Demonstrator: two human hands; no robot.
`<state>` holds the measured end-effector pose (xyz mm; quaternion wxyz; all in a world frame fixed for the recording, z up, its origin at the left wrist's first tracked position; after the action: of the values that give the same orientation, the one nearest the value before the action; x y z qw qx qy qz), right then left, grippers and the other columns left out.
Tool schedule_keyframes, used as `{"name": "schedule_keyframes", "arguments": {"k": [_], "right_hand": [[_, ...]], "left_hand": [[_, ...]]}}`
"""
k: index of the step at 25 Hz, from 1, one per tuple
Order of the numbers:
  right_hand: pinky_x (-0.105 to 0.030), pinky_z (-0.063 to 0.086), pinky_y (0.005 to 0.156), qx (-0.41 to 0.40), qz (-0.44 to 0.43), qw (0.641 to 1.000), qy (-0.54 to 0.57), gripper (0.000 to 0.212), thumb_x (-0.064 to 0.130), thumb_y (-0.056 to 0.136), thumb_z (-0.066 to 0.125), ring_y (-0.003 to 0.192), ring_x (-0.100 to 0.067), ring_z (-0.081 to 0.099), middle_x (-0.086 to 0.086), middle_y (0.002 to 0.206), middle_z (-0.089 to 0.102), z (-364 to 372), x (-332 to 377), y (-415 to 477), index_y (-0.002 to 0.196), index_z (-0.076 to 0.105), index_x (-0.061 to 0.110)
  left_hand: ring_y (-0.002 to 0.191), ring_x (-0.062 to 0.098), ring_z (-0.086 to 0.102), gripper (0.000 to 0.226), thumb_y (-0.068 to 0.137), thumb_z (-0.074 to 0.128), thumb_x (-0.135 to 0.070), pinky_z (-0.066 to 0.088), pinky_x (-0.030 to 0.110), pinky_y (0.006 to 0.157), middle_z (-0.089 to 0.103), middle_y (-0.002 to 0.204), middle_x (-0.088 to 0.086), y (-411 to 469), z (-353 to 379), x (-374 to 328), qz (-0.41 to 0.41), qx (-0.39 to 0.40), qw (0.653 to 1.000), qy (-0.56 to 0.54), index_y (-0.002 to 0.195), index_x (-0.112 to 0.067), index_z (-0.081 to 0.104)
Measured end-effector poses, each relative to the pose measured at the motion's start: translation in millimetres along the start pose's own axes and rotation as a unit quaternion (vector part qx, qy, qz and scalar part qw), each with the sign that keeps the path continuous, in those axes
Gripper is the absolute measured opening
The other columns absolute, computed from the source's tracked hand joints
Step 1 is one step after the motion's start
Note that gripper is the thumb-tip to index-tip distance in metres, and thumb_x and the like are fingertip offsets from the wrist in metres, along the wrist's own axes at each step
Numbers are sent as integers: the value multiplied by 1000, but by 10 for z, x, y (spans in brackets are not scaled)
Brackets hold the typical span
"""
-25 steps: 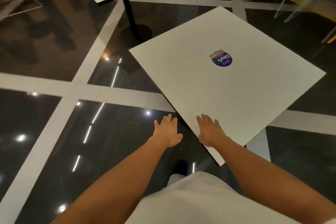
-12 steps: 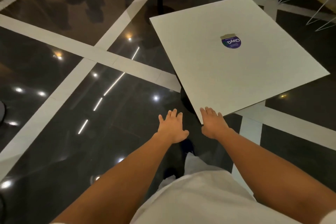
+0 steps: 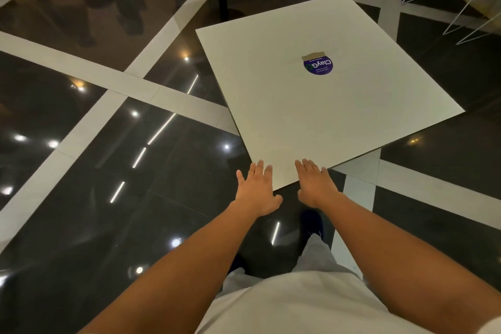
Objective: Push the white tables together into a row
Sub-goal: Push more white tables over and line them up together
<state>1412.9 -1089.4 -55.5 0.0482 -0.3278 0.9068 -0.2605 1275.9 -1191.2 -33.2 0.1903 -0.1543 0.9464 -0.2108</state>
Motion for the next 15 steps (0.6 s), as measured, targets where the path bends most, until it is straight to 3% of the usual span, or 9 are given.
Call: {"name": "schedule_keyframes", "arguments": {"k": [8, 12, 15], "right_hand": [[-54, -2, 121, 18, -86, 992, -94, 111, 20, 81, 64, 149, -31, -19, -16, 162, -19, -159, -1939, 916, 153, -20, 12], [-58, -2, 120, 4, -163, 973, -165, 109, 30, 88, 62, 147, -37, -22, -22, 160, -23, -28, -2841, 1153, 150, -24, 6], [-60, 7, 119, -60, -186, 968, -154, 102, 5, 80, 59, 149, -40, -10, -25, 162, -11, -40, -3316, 1347, 154, -11, 2]], "left_hand": [[136, 36, -43, 113, 85, 50, -64, -11, 69, 112, -39, 154, 16, 1367, 619, -1333, -78, -29, 996, 21, 149, -13, -29], [140, 40, -36, 116, 85, 51, -62, -12, 72, 109, -38, 154, 19, 1883, 965, -1939, -136, -45, 989, 43, 148, -7, -29], [142, 41, -33, 113, 86, 58, -43, -7, 74, 109, -37, 155, 19, 2169, 1002, -2144, -180, -35, 982, 43, 148, -6, -29]]}}
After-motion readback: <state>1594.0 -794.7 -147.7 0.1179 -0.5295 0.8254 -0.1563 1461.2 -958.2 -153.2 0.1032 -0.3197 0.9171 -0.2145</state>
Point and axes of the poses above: each hand's wrist, its own y-axis towards the middle knuckle, its own z-axis out of the palm, x = y × z, the point moved 3 cm from there along y, towards the middle knuckle
